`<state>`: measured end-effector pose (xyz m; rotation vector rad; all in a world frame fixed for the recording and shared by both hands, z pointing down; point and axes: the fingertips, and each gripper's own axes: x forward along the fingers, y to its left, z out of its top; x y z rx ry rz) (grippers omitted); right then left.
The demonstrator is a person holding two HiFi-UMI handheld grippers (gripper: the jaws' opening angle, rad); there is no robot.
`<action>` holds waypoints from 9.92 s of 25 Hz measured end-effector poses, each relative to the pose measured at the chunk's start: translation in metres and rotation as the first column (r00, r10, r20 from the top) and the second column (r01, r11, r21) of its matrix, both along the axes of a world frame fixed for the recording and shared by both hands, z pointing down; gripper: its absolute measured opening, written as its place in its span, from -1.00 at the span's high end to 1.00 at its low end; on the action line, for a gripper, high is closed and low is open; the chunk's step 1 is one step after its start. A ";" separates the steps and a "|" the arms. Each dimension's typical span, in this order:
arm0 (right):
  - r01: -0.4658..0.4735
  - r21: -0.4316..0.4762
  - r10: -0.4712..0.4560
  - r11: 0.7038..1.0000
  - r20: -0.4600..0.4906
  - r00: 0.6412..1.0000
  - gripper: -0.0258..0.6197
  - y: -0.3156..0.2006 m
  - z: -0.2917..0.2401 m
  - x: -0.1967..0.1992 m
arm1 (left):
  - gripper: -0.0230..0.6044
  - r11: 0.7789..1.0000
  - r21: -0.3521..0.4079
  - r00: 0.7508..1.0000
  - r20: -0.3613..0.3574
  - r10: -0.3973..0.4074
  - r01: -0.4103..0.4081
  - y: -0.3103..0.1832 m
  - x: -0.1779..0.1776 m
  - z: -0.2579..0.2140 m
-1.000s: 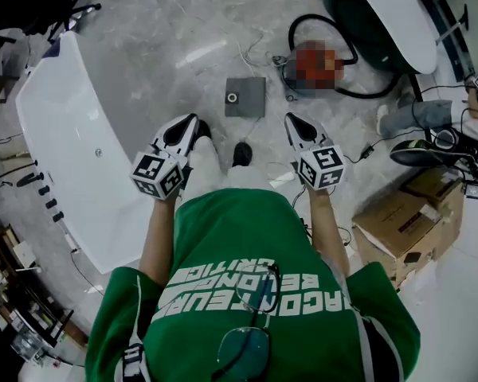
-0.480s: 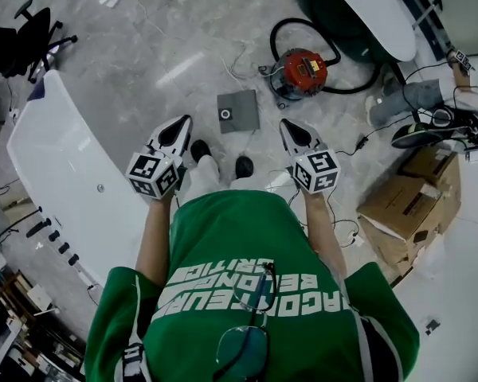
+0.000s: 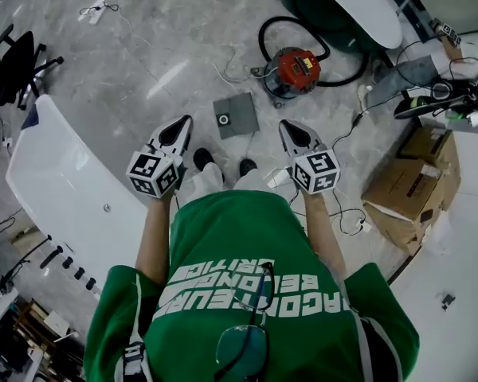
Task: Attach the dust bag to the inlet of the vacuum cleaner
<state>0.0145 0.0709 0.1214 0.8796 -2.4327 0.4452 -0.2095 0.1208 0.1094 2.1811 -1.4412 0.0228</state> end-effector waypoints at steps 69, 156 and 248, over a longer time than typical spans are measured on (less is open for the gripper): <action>0.325 -0.104 -0.335 0.940 -0.093 0.938 0.90 -0.089 0.685 -0.063 | 0.91 0.982 -0.085 0.983 0.063 0.174 -0.168 -0.101 0.001 0.674; -0.017 0.212 0.077 0.977 -0.278 0.958 0.86 -0.092 0.912 0.016 | 0.91 0.722 -0.030 0.717 0.096 0.690 -0.691 -0.144 0.233 0.922; -0.029 0.360 0.006 0.932 0.064 0.998 0.88 -0.194 0.605 0.137 | 0.87 0.056 -0.017 0.041 0.479 0.877 -0.998 -0.271 0.324 0.644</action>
